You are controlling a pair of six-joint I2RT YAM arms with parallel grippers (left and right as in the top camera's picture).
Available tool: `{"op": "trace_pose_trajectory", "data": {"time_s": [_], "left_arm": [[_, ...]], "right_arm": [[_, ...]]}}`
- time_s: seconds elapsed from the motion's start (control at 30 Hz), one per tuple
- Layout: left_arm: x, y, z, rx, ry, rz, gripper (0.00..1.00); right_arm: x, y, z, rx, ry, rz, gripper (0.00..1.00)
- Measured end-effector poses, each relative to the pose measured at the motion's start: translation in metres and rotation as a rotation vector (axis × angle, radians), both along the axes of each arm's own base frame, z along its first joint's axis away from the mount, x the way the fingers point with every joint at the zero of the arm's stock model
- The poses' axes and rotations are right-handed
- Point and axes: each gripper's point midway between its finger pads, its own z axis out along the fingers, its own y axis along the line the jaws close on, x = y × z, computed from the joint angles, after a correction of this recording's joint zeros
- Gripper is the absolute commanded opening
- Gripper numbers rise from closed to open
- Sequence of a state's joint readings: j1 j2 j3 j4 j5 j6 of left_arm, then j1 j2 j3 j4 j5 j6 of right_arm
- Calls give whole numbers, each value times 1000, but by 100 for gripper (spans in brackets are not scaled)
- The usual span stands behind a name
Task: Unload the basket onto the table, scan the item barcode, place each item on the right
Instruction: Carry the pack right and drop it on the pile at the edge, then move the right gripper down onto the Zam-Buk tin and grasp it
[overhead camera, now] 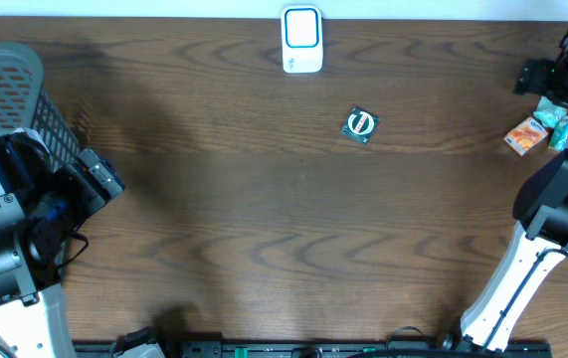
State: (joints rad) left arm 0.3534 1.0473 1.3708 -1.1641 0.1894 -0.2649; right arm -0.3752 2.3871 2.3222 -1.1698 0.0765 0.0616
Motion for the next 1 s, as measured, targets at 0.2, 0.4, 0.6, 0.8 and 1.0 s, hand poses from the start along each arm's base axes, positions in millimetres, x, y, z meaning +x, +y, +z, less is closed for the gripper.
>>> {"op": "trace_pose_trajectory", "data": {"time_s": [0.2,0.4,0.6,0.8,1.0], "left_arm": [[0,0,0,0,0,0,98],[0,0,0,0,0,0,98],[0,0,0,0,0,0,98],[0,0,0,0,0,0,98],[0,0,0,0,0,0,98]], "right_arm": [[23,93,2,337,-88,162,61],[21,209,-2,485,-30,416,82],[4,289,-34,442,62,644,75],[-18,345,-53,462,147,632,74],[-13,358,-59,365,147,467,94]]}}
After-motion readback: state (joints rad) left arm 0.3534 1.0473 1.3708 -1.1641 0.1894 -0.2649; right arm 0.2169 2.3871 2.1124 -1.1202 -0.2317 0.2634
